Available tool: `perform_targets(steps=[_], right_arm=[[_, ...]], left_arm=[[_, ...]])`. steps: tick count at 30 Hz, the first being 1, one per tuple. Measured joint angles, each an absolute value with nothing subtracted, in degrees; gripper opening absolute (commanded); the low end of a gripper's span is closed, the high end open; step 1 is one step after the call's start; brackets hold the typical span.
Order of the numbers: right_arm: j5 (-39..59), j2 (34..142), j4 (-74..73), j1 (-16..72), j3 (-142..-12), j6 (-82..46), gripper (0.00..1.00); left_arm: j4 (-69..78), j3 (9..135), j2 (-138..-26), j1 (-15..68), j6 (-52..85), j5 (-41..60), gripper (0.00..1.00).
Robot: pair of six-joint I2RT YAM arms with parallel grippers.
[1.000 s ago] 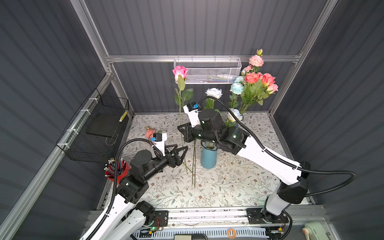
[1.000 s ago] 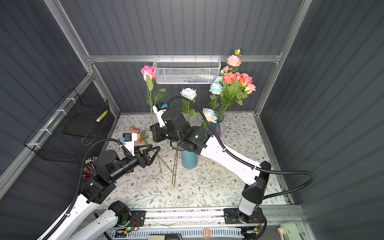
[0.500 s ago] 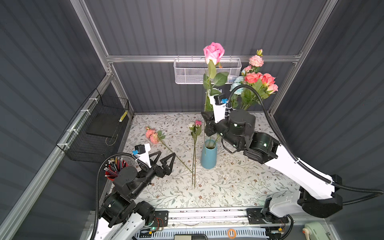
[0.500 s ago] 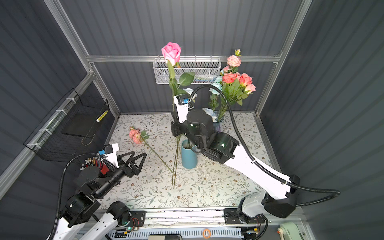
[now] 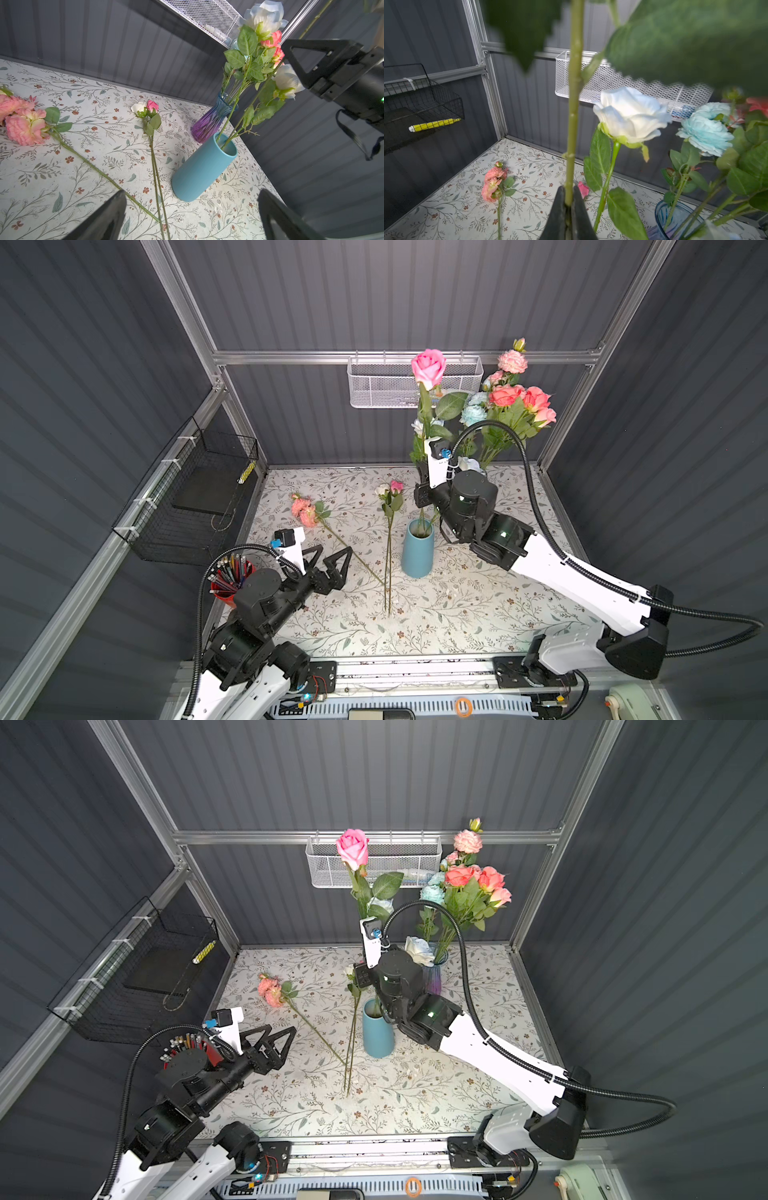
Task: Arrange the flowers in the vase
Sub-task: 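Lower the pink rose stem into the teal vase with right gripper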
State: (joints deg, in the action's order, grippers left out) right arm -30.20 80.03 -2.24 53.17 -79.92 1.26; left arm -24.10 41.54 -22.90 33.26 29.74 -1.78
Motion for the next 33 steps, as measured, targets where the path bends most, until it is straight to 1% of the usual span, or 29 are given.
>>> perform_targets(steps=[8, 12, 14, 21, 25, 28, 33], right_arm=[[-30.20, 79.83, -1.06, 53.36, -70.57, -4.64, 0.08], [-30.28, 78.96, 0.30, 53.56, -66.17, -7.27, 0.14], [-30.46, 78.65, 1.10, 53.63, -65.43, -8.14, 0.17], [-31.24, 77.14, 1.85, 53.69, -65.19, -10.07, 0.20], [-31.46, 76.20, 2.15, 54.41, -65.19, -10.55, 0.26], [-31.77, 74.96, 2.96, 55.64, -65.19, -10.59, 0.34], [-33.08, 72.27, 4.80, 58.13, -65.25, -10.87, 0.41]], left_arm=[[-23.68, 40.84, -23.27, 33.26, 29.76, -1.78, 0.99], [-23.40, 39.72, -24.23, 33.26, 29.78, -1.76, 0.99], [-23.29, 39.46, -24.73, 33.26, 29.78, -1.74, 0.99], [-22.63, 38.22, -25.19, 33.26, 29.82, -1.72, 0.99], [-22.31, 37.95, -26.06, 33.26, 29.85, -1.50, 0.99], [-21.50, 37.93, -26.72, 33.26, 29.85, -1.45, 0.99], [-20.29, 37.76, -27.70, 33.26, 30.06, -1.15, 0.99]])
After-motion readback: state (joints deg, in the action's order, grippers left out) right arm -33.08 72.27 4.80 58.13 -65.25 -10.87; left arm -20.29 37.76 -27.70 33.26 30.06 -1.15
